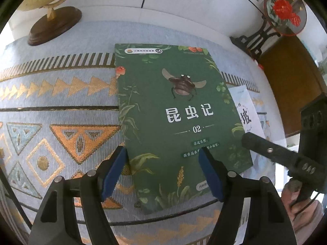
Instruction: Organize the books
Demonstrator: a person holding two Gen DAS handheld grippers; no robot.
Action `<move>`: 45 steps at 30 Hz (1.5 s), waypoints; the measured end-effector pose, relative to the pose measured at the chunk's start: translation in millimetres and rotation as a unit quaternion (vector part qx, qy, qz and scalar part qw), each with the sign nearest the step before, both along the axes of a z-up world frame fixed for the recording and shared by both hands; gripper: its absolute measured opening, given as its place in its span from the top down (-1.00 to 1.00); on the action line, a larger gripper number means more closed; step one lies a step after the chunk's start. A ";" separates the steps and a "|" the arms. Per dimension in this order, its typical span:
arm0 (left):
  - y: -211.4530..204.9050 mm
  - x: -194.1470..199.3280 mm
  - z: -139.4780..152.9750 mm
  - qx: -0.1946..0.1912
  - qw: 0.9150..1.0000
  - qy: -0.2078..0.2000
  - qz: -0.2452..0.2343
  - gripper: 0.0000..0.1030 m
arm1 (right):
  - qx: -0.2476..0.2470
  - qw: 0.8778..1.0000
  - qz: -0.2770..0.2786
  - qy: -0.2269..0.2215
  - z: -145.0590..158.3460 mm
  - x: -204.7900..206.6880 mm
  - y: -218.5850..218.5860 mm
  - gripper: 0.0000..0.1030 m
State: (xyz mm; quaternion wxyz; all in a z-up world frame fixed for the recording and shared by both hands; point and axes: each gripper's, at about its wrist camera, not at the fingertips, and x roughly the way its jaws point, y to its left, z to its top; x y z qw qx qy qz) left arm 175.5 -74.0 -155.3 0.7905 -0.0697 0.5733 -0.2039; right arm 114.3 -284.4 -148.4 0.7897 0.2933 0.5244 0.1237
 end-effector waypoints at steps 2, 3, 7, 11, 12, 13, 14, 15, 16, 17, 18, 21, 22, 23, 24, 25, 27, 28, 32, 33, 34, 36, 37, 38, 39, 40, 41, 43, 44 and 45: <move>-5.7 -0.1 0.6 0.020 1.000 -0.006 -0.010 -0.35 | 0.028 1.000 -0.004 0.004 -2.2 -4.4 -5.6 0.02; -6.9 -1.0 1.5 0.029 0.999 -0.010 -0.015 -0.35 | 0.047 0.999 -0.008 0.004 -3.1 -6.9 -9.7 0.02; -18.9 -4.5 1.1 0.074 0.996 -0.031 -0.044 -0.36 | 0.155 0.988 0.002 -0.025 7.2 -13.4 -16.1 0.06; -7.4 5.4 2.3 0.032 0.999 -0.010 -0.023 -0.35 | 0.063 0.997 0.034 0.005 7.1 -8.7 3.9 0.41; -4.1 7.6 2.8 0.023 0.999 -0.004 -0.022 -0.35 | 0.051 0.998 0.028 0.021 0.7 -7.6 4.7 0.65; -0.8 10.1 3.2 0.011 1.000 0.003 -0.021 -0.35 | 0.044 0.998 0.019 0.036 -5.5 -7.1 3.7 0.80; 3.5 12.2 3.8 -0.003 1.000 0.013 -0.017 -0.35 | 0.038 0.998 0.012 0.043 -9.5 -7.7 3.0 0.82; 10.5 14.7 3.4 -0.032 0.999 0.033 -0.005 -0.35 | 0.035 0.999 0.007 0.039 -9.6 -9.4 3.3 0.83; 16.5 15.0 3.1 -0.056 0.997 0.045 0.007 -0.33 | 0.017 0.999 0.006 0.036 -6.9 -10.8 6.2 0.84; 24.5 13.5 3.4 -0.082 0.995 0.051 0.021 -0.28 | -0.002 0.999 0.011 0.033 -4.5 -11.2 9.4 0.84; 33.0 12.1 5.2 -0.115 0.991 0.053 0.033 -0.22 | -0.030 0.999 0.022 0.029 -0.4 -11.9 14.6 0.85; 45.5 9.5 11.3 -0.168 0.984 0.053 0.038 0.08 | -0.040 0.999 0.014 0.033 -1.2 -11.7 8.5 0.85; 48.6 9.7 13.5 -0.180 0.982 0.052 0.037 0.17 | -0.038 0.999 0.009 0.033 -1.7 -12.8 4.9 0.85; 51.1 10.5 14.7 -0.185 0.981 0.051 0.037 0.29 | -0.035 0.999 0.005 0.034 -2.3 -14.2 1.4 0.85; 51.8 12.1 15.8 -0.189 0.980 0.052 0.034 0.35 | -0.031 0.999 0.001 0.034 -2.8 -14.9 -0.6 0.85; 52.9 13.3 16.4 -0.189 0.980 0.052 0.034 0.38 | -0.030 0.999 -0.002 0.034 -3.0 -14.8 -1.3 0.85; 54.1 16.4 15.4 -0.196 0.978 0.056 0.039 0.39 | -0.031 0.999 -0.005 0.032 -2.4 -17.6 -2.8 0.85; 53.7 18.9 14.4 -0.199 0.977 0.058 0.043 0.39 | -0.031 0.999 -0.007 0.031 -2.5 -19.2 -4.7 0.85; 58.4 24.4 0.3 -0.231 0.967 0.097 0.043 0.46 | -0.009 0.999 -0.019 0.028 -4.7 -22.7 -9.7 0.85; 52.6 24.1 -4.9 -0.233 0.965 0.110 0.040 0.55 | -0.004 0.999 -0.022 0.028 -5.2 -23.8 -11.9 0.85; 48.5 19.6 -4.8 -0.216 0.971 0.100 0.035 0.60 | -0.003 0.999 -0.022 0.027 -5.3 -24.0 -12.0 0.85; 39.7 17.3 -1.7 -0.164 0.983 0.076 0.026 0.67 | -0.010 1.000 -0.018 0.024 -4.4 -24.7 -11.4 0.85; 40.1 17.9 -2.7 -0.154 0.985 0.078 0.029 0.71 | -0.012 1.000 -0.018 0.022 -4.2 -24.6 -10.6 0.85; 40.8 19.6 -4.5 -0.146 0.985 0.085 0.031 0.74 | -0.014 0.999 -0.019 0.022 -3.9 -23.7 -8.9 0.85; 41.2 21.4 -5.3 -0.134 0.987 0.088 0.031 0.74 | -0.018 0.999 -0.019 0.020 -3.3 -23.5 -7.8 0.85; 40.7 22.2 -3.2 -0.106 0.991 0.077 0.026 0.74 | -0.024 0.999 -0.018 0.020 -2.2 -23.3 -5.9 0.85; 38.3 22.6 -2.0 -0.093 0.993 0.071 0.018 0.74 | -0.031 0.999 -0.016 0.018 -1.1 -22.4 -2.7 0.85; 35.0 22.3 0.5 -0.077 0.995 0.064 0.000 0.74 | -0.051 0.998 -0.014 0.017 1.8 -21.8 2.9 0.84; 34.0 22.3 1.0 -0.069 0.996 0.056 0.001 0.74 | -0.057 0.998 -0.013 0.016 3.5 -22.0 4.6 0.84; 32.6 21.3 2.6 -0.061 0.997 0.049 -0.003 0.74 | -0.062 0.998 -0.010 0.011 6.5 -22.5 6.7 0.85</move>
